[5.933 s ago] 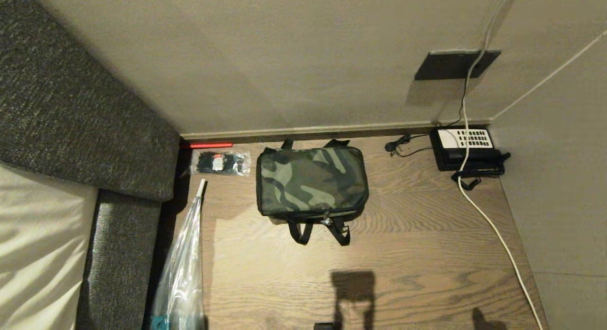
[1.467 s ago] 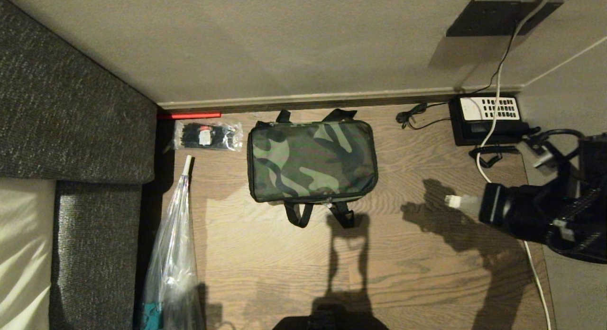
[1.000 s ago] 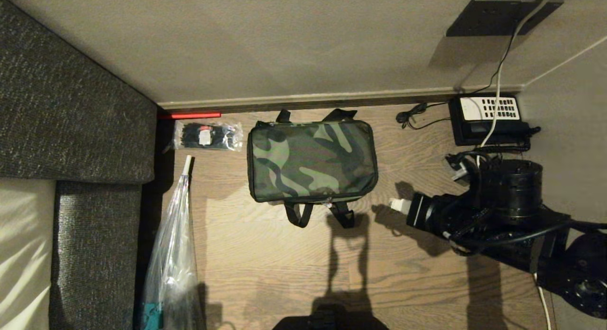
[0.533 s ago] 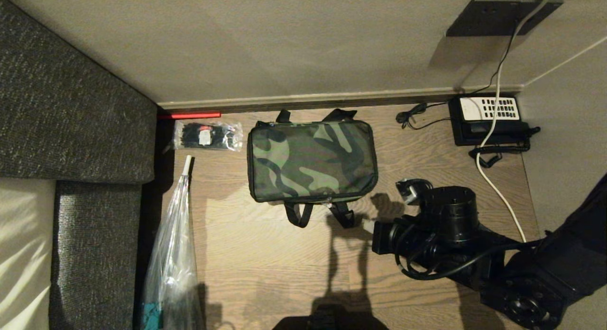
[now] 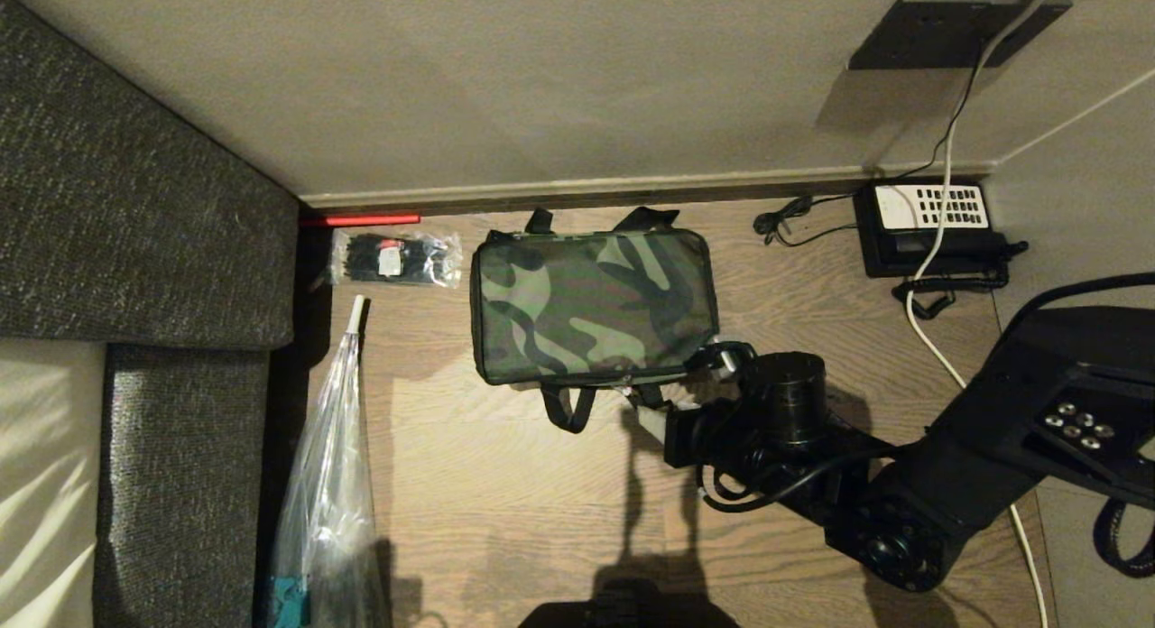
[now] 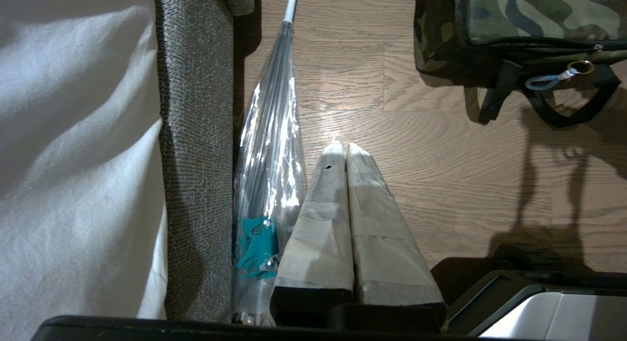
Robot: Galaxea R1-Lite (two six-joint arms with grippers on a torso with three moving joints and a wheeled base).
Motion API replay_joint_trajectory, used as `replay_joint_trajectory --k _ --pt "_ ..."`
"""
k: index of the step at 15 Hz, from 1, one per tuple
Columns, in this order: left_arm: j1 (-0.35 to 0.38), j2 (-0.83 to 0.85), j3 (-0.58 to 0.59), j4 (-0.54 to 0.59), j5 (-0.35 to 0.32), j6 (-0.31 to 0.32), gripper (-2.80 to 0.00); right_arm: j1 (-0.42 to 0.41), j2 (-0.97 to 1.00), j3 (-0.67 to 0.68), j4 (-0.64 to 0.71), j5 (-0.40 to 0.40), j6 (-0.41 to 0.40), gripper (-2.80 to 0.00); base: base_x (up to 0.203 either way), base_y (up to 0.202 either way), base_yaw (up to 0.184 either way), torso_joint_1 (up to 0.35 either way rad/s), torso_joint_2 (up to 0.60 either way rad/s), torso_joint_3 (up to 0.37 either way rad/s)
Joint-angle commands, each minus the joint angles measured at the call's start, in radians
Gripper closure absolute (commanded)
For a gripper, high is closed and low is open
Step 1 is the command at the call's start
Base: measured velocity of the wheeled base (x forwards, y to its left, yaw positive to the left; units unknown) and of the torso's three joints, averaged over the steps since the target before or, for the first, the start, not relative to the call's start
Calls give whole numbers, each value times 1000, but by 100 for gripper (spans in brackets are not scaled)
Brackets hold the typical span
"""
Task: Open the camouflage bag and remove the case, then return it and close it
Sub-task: Open the top of the storage box
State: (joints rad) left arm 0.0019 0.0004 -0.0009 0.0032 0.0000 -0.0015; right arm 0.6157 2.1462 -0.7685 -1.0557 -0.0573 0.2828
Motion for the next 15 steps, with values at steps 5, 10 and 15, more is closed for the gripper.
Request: replay_joint_trajectory --k 5,10,15 --pt "1 -2 -1 0 0 0 0 18 120 -80 -209 -3 57 -280 0 0 0 0 0 0" --pt "1 -2 -1 0 0 0 0 23 134 -83 -195 9 163 -280 0 0 0 0 0 0" --pt "1 -2 1 0 0 0 0 31 153 -121 -159 9 211 -280 0 0 0 0 0 0"
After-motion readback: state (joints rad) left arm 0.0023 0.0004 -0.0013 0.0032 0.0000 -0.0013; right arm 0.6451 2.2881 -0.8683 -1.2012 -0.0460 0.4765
